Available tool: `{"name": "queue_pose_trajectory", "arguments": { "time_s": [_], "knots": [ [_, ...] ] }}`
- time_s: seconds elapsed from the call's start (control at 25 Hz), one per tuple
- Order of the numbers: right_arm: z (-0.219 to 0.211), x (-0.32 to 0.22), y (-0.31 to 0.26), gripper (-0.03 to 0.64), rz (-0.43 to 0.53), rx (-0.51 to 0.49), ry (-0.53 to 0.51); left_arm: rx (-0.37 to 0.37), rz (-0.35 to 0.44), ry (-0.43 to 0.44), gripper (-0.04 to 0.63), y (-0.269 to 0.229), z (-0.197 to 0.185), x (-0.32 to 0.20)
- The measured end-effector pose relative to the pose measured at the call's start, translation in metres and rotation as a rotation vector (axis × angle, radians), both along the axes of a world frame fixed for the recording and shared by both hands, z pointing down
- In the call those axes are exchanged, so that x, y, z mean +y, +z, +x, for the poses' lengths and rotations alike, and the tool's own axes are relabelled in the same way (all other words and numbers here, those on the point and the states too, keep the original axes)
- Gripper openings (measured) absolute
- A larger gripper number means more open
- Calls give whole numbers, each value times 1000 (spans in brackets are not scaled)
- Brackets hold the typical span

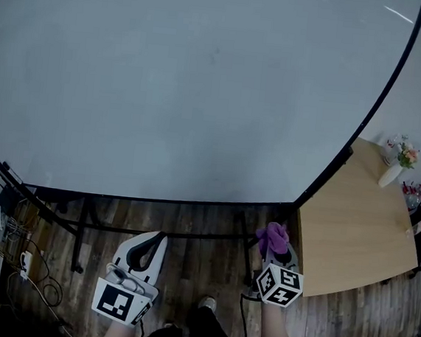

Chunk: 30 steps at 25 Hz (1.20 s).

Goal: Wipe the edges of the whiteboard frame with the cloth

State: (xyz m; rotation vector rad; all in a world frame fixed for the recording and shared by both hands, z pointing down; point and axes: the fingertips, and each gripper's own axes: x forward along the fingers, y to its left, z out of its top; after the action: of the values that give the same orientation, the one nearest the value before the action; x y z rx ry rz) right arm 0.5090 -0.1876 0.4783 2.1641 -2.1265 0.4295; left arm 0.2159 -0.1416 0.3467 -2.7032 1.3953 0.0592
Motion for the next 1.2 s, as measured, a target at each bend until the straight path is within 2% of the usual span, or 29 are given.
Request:
{"name": "queue_pose_trajectory", "arguments": {
  "time_s": [0.2,0.48,1.2],
  "knots": [
    [-32,27,-23,86,54,8,-43,7,18,1,15,-5,-19,26],
    [-64,61,-49,87,104,70,-115,14,31,-5,15,-11,-36,54],
    [-137,141,-113,87,218,85,-234,47,80,3,15,-28,-78,114]
  ]
}}
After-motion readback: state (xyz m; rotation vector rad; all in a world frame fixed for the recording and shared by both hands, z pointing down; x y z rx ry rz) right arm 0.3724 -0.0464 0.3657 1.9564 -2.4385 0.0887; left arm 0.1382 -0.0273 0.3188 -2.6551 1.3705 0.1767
